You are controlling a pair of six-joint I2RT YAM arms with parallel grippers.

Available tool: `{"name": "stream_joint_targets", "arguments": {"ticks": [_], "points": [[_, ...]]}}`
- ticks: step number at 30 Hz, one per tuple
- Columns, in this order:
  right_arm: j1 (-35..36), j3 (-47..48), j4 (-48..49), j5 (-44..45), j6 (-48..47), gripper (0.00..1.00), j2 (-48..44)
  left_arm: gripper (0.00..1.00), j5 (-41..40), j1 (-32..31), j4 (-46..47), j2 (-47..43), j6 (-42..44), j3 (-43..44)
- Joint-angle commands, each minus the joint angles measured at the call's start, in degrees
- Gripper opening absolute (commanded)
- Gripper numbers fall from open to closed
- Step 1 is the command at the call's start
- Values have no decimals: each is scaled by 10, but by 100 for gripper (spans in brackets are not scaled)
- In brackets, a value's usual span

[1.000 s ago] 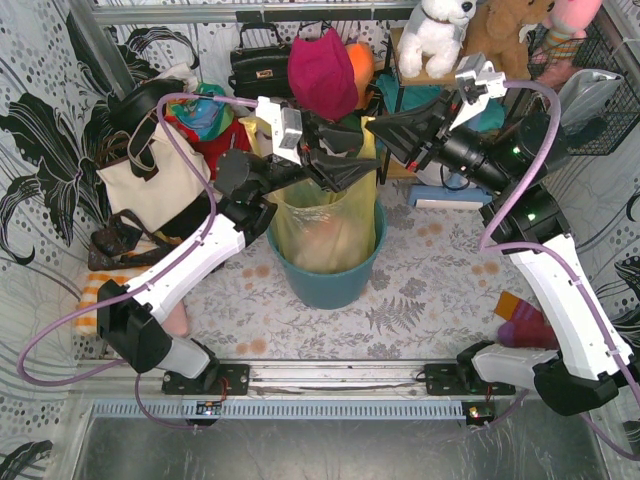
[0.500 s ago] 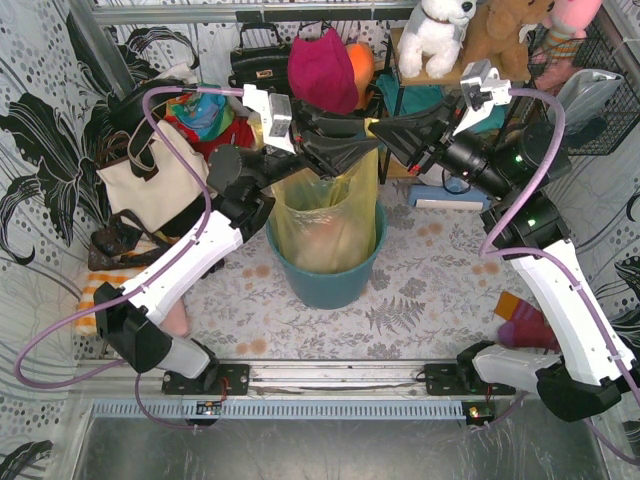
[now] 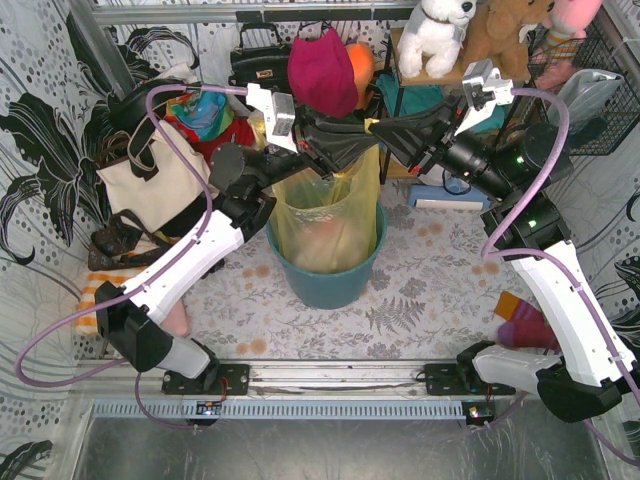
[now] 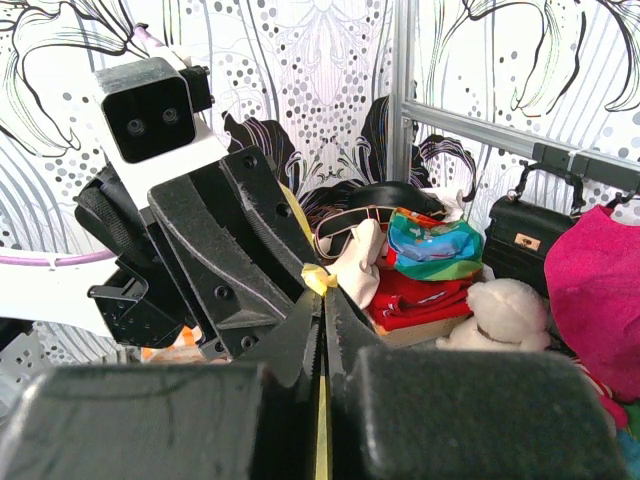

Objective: Tie the trash bag

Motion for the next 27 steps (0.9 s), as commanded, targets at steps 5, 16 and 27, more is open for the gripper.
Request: {"name": "stream_joint_targets", "arguments": {"ticks": [5,16,27], "points": [[0,1,24,-11,8,0,-6,5,16,2,-1,7,-5,27],[0,0,47,-6,25,34,-9,0,50,2,-7,-42,27,-36],[2,48,29,-26,43,38,52,0,84,2,45,-95,12,-112]]}}
